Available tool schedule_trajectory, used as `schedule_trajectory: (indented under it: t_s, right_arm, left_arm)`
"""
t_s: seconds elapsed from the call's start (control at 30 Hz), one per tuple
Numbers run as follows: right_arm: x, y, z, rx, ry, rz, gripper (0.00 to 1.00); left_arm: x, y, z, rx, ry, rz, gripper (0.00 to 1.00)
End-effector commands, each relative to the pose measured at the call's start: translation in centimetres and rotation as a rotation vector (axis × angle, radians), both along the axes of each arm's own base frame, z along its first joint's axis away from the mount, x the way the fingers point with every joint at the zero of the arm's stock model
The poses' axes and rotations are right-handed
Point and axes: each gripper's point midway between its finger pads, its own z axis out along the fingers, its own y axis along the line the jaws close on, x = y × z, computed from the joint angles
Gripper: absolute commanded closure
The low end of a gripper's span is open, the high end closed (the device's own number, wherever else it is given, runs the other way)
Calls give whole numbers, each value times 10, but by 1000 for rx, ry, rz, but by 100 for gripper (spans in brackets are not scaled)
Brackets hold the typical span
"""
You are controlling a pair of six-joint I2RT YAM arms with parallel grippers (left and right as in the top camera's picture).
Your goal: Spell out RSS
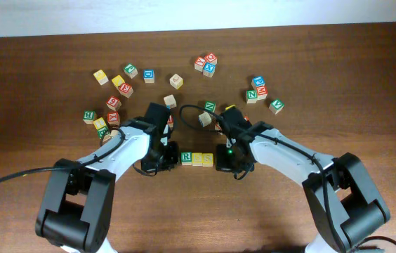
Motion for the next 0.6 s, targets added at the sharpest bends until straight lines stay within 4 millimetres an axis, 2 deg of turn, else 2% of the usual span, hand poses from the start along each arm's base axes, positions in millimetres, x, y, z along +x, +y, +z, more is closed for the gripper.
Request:
schedule_trajectory:
  t_s: [0.0, 0.07, 0.17, 0.47, 0.57]
  right_arm:
    - [-16, 15, 10, 110, 63, 60, 96]
    - [-22, 21, 13, 139, 87, 70, 96]
    - [-25, 24, 13, 139, 88, 81, 96]
    - [-14, 30, 14, 164, 49, 57, 96]
    - [-10, 32, 15, 169, 35, 58, 96]
  left_arm:
    - [8, 12, 18, 10, -63, 18, 100]
    - [15, 19, 32, -3, -103, 46, 100]
    - [18, 33, 43, -7, -112, 122, 100]
    - [18, 57, 40, 38, -94, 184, 100]
    - [19, 59, 40, 47, -96, 185, 100]
